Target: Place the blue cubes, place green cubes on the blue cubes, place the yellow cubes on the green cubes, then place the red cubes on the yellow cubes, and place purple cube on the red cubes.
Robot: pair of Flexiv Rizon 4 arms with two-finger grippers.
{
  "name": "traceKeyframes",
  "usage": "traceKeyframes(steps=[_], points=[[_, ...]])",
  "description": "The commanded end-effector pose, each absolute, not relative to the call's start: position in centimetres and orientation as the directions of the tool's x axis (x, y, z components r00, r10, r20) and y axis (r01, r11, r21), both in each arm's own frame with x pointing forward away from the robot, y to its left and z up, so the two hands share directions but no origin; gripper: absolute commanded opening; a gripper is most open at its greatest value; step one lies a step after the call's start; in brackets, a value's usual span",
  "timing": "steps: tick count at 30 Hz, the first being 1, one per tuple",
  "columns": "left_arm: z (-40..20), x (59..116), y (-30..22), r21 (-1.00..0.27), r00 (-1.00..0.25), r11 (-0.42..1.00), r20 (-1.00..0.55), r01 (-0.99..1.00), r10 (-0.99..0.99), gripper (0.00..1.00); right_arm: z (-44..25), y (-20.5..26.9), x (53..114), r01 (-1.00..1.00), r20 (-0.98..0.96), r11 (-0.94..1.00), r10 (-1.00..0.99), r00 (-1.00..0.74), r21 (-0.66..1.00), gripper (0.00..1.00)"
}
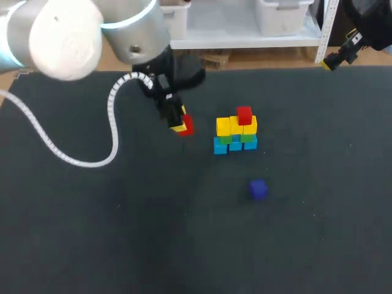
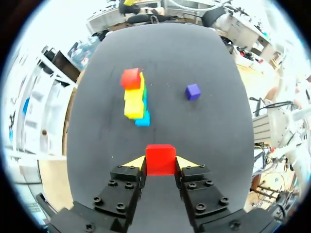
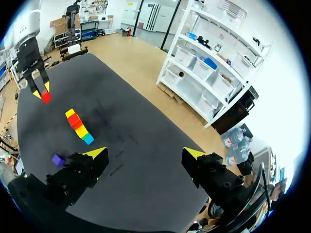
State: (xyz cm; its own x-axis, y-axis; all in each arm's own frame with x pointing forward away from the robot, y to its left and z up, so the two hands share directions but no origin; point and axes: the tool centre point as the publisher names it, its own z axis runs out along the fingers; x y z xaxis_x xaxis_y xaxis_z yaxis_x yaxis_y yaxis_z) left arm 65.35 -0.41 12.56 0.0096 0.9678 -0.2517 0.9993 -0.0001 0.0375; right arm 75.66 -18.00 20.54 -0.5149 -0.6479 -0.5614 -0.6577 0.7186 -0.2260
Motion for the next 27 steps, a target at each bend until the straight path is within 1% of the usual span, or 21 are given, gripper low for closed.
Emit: traceKeyframes(steps=[1, 5, 9, 14, 17, 24, 27], points=[[13.5, 66.0, -2.4, -0.023, 0.052, -0.059, -0.224, 0.998, 0.973, 0.00, 20.5, -18.0, 75.6, -0.655, -0.562, 0.720, -0.647, -0.515, -0.229, 1.00], [13.5, 65.6, -3.3, -0.049, 0.110, -0.122, -0.210, 0.991, 0.972, 0.00, 20.5, -18.0, 75.6, -0.655, -0.562, 0.720, -0.647, -0.515, -0.229, 1.00], [13.1, 65.2, -4.1, -0.073, 0.134, -0.148, -0.171, 0.986, 0.976, 0.00, 20.5, -18.0, 75.6, -0.655, -0.562, 0.720, -0.647, -0.515, -0.229, 1.00], [11.9, 65.8, -4.9, -0.095, 0.099, -0.111, -0.122, 0.989, 0.988, 0.00, 20.5, -18.0, 75.6, -0.655, -0.562, 0.720, -0.647, -0.515, -0.229, 1.00], [12.0, 66.3, -5.4, -0.103, 0.087, -0.100, -0.122, 0.990, 0.989, 0.00, 20.5, -18.0, 75.6, -0.655, -0.562, 0.720, -0.647, -0.515, -0.229, 1.00], [12.6, 67.3, -6.7, -0.091, 0.104, -0.117, -0.139, 0.989, 0.985, 0.00, 20.5, -18.0, 75.6, -0.655, -0.562, 0.720, -0.647, -0.515, -0.229, 1.00], [12.5, 67.3, -7.4, -0.112, 0.107, -0.124, -0.150, 0.986, 0.983, 0.00, 20.5, -18.0, 75.6, -0.655, -0.562, 0.720, -0.647, -0.515, -0.229, 1.00]])
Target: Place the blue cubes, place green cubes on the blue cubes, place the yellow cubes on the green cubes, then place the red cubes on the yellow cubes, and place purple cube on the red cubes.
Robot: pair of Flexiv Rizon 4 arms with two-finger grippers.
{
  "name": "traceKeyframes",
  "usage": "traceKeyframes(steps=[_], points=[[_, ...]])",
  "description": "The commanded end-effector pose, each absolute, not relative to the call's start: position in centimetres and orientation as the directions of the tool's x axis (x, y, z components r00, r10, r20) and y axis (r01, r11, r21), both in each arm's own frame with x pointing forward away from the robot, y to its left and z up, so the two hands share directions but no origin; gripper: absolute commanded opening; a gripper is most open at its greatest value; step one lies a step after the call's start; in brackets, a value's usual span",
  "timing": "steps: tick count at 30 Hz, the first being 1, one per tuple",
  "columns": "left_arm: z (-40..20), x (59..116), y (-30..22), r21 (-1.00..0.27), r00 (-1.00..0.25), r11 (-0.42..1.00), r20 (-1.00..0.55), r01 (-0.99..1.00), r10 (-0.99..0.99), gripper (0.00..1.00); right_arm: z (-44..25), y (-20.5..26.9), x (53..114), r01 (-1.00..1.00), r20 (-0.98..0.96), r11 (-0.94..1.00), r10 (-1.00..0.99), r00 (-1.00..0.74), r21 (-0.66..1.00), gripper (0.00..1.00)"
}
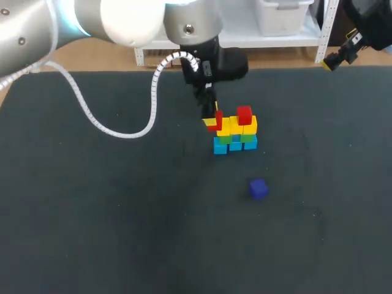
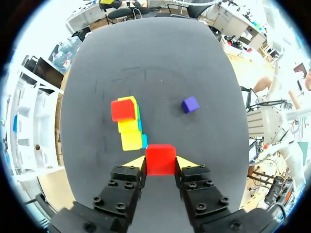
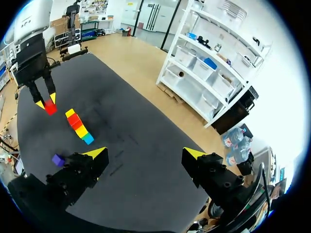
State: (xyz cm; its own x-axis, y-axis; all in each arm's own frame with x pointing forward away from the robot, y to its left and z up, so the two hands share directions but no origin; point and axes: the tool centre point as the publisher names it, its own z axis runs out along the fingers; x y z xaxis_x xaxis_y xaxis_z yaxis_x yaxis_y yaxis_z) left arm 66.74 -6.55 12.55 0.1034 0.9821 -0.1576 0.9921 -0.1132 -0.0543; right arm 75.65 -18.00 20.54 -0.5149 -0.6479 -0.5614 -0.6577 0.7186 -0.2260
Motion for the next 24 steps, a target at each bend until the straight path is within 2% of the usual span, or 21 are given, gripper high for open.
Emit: traceKeyframes(steps=[1, 24], points=[[12.4, 67.3, -7.6, -0.113, 0.107, -0.124, -0.149, 0.986, 0.983, 0.00, 20.5, -18.0, 75.6, -0.655, -0.562, 0.720, -0.647, -0.515, -0.229, 1.00], [11.0, 70.5, -9.6, -0.117, 0.127, -0.145, -0.143, 0.983, 0.981, 0.00, 20.5, -18.0, 75.6, -0.655, -0.562, 0.720, -0.647, -0.515, -0.229, 1.00]])
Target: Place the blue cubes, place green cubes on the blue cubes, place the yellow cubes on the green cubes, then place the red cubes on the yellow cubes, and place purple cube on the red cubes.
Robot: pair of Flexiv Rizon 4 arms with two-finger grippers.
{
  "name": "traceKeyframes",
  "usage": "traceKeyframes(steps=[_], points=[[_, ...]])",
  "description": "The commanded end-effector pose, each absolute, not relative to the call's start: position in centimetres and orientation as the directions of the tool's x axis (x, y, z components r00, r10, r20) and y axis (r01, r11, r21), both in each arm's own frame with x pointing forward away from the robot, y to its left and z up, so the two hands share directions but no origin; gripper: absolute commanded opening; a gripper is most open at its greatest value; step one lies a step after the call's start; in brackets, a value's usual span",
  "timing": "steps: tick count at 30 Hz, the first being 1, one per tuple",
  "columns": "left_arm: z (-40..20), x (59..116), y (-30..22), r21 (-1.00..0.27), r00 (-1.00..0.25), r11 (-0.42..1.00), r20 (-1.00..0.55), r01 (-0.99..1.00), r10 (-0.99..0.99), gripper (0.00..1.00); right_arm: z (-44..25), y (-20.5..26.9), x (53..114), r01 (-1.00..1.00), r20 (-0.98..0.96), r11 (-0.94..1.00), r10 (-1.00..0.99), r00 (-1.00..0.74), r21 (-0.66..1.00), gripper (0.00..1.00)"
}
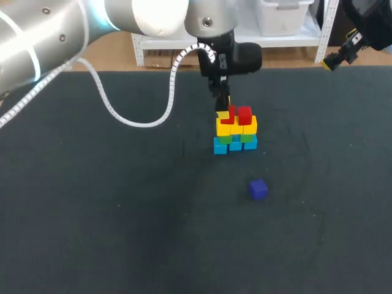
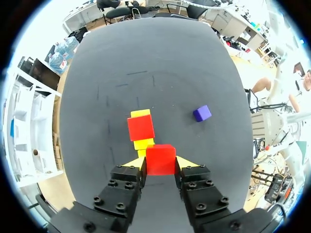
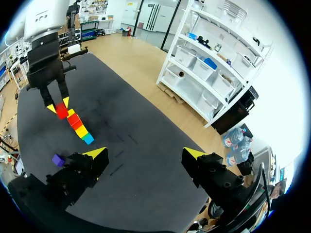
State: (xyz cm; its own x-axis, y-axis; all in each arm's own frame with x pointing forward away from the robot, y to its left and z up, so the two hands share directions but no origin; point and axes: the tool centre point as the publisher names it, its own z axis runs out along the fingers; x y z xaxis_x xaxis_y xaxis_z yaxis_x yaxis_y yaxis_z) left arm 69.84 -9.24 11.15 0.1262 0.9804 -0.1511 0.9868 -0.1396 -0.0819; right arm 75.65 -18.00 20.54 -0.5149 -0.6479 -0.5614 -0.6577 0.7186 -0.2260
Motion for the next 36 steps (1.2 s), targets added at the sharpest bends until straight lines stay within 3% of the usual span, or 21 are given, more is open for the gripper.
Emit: traceKeyframes(steps=[1, 11, 36], points=[[11.0, 70.5, -9.6, -0.119, 0.125, -0.143, -0.144, 0.983, 0.982, 0.00, 20.5, -18.0, 75.6, -0.655, -0.562, 0.720, -0.647, -0.515, -0.229, 1.00], [10.8, 70.2, -9.5, -0.106, 0.152, -0.168, -0.143, 0.980, 0.978, 0.00, 20.5, -18.0, 75.6, -0.655, -0.562, 0.720, -0.647, -0.515, -0.229, 1.00], [10.0, 71.5, -9.6, -0.100, 0.025, -0.040, -0.150, 0.994, 0.988, 0.00, 20.5, -18.0, 75.6, -0.655, -0.562, 0.720, -0.647, -0.515, -0.229, 1.00]])
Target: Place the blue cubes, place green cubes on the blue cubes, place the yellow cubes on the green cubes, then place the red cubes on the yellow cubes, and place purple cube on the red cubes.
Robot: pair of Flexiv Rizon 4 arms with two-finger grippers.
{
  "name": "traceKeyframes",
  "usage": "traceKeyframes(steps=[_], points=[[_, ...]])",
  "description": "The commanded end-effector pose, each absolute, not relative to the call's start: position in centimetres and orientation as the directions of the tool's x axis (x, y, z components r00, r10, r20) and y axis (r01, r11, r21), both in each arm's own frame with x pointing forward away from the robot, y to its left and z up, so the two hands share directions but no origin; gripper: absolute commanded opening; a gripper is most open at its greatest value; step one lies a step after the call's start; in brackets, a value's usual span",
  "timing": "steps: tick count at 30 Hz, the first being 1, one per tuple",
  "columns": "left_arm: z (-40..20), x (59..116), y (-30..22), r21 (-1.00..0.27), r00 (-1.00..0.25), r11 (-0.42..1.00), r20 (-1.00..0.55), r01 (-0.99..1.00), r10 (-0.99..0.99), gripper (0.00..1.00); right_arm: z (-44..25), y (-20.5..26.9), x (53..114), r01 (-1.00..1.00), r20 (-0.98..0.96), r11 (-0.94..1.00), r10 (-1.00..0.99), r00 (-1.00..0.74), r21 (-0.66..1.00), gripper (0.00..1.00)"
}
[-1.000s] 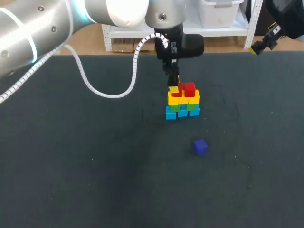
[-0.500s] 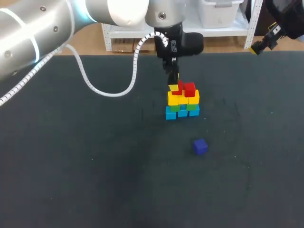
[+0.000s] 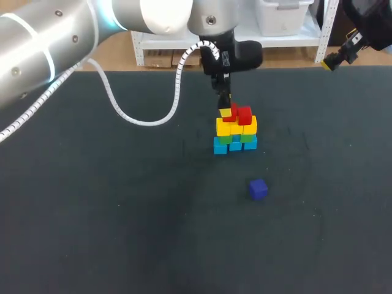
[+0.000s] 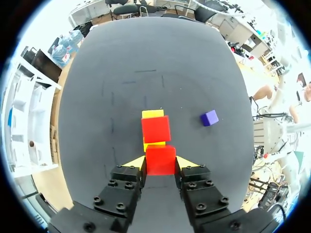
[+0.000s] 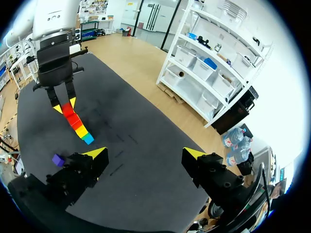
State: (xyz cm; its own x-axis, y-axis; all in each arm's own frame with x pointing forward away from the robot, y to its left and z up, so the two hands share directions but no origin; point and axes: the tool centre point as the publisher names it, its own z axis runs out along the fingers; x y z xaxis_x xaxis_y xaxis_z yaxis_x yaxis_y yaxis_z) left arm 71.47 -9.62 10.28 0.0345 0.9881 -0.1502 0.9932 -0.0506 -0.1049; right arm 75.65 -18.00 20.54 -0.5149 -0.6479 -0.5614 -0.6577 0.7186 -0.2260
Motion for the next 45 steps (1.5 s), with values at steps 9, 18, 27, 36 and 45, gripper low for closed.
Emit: traceKeyframes(steps=[9, 18, 27, 36, 45], points=[[9.94, 71.29, -9.67, -0.088, -0.022, 0.008, -0.166, 0.996, 0.986, 0.00, 20.52, -17.98, 75.56, -0.655, -0.562, 0.720, -0.647, -0.515, -0.229, 1.00], [9.96, 70.88, -9.28, -0.081, -0.029, 0.015, -0.171, 0.997, 0.985, 0.00, 20.52, -17.98, 75.56, -0.655, -0.562, 0.720, -0.647, -0.515, -0.229, 1.00], [9.92, 70.77, -9.31, -0.081, -0.037, 0.023, -0.177, 0.996, 0.983, 0.00, 20.52, -17.98, 75.56, -0.655, -0.562, 0.720, -0.647, -0.515, -0.229, 1.00], [9.78, 70.59, -9.53, -0.081, -0.044, 0.029, -0.182, 0.996, 0.982, 0.00, 20.52, -17.98, 75.56, -0.655, -0.562, 0.720, -0.647, -0.515, -0.229, 1.00], [9.52, 70.57, -9.67, -0.088, -0.058, 0.042, -0.181, 0.995, 0.982, 0.07, 20.52, -17.98, 75.56, -0.655, -0.562, 0.720, -0.647, -0.515, -0.229, 1.00]])
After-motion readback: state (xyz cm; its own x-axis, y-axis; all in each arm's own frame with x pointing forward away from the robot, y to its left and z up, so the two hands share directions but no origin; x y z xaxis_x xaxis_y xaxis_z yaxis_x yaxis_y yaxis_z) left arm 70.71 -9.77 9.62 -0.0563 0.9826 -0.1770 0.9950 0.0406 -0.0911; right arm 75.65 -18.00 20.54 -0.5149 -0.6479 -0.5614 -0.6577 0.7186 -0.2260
